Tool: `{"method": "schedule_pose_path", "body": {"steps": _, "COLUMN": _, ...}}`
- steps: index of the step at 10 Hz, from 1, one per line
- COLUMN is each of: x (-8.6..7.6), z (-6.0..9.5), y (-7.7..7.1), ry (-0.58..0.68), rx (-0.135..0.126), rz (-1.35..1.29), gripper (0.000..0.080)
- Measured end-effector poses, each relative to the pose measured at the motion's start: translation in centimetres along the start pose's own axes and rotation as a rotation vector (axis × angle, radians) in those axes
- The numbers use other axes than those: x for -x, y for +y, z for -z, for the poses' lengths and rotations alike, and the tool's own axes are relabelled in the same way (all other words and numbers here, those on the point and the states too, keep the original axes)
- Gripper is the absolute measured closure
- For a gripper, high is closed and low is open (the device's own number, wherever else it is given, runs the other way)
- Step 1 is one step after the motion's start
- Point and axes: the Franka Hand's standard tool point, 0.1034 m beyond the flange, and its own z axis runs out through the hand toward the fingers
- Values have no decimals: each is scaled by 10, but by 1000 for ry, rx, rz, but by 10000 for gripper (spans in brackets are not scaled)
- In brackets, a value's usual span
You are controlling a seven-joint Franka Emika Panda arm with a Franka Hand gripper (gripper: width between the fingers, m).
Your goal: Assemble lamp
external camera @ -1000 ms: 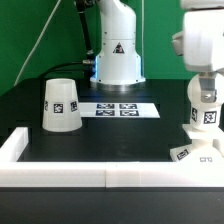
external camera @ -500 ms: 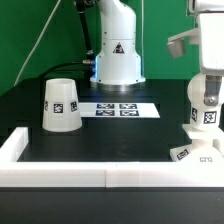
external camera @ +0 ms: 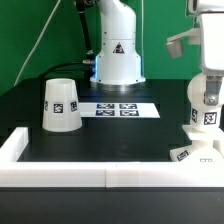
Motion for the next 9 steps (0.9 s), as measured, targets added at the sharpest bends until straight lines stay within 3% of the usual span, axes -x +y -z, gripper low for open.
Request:
{"method": "schedule_pose_path", "body": {"steps": 2, "x": 4, "z": 0, "y": 1, "ry": 0, "rx": 0, "rz": -42, "gripper": 223}}
{"method": "schedule_pose_path", "body": {"steps": 9, "x": 3, "z": 1, "y": 1, "ry": 34, "rx": 14, "rz": -664, "gripper": 222}}
